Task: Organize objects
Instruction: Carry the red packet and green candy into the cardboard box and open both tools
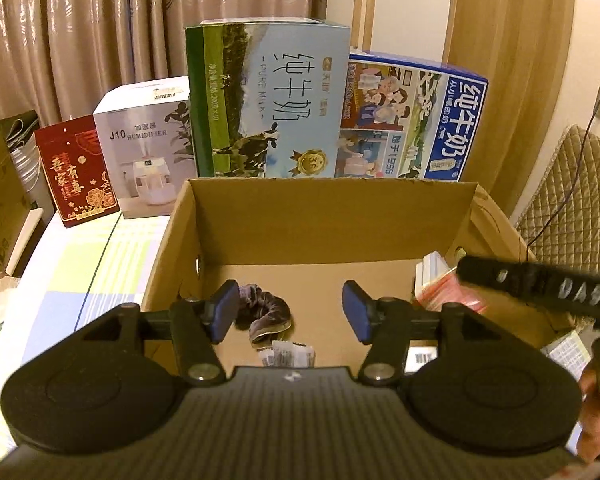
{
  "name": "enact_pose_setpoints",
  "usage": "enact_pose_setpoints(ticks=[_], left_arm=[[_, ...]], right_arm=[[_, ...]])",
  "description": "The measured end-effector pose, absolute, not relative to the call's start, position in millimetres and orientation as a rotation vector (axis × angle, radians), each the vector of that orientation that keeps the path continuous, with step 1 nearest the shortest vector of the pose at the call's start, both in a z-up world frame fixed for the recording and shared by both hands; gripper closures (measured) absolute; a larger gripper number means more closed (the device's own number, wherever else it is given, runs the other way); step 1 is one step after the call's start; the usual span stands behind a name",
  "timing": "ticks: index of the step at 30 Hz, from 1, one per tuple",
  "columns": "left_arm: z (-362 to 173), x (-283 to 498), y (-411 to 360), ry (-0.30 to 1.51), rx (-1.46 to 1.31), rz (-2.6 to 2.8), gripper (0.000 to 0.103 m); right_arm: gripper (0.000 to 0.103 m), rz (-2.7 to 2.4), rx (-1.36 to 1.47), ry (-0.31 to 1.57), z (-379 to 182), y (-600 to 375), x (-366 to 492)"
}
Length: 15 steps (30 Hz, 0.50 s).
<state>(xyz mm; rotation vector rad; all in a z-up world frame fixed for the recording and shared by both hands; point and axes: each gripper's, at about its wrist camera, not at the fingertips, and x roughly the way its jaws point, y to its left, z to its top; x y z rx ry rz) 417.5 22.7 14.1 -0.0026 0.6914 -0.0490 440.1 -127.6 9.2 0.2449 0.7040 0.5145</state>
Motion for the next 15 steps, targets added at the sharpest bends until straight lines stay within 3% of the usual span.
enact_pose_setpoints(ticks=[8, 15], left_arm=[[15, 408, 30, 0.703, -0.004, -0.045, 0.044], [19, 392, 36, 0.708, 0.003, -0.036, 0.032]], right_arm=[[0.020, 0.514, 0.198, 0.652, 21, -128, 430], [0.019, 0.506, 0.160, 0.615, 28, -132, 415]])
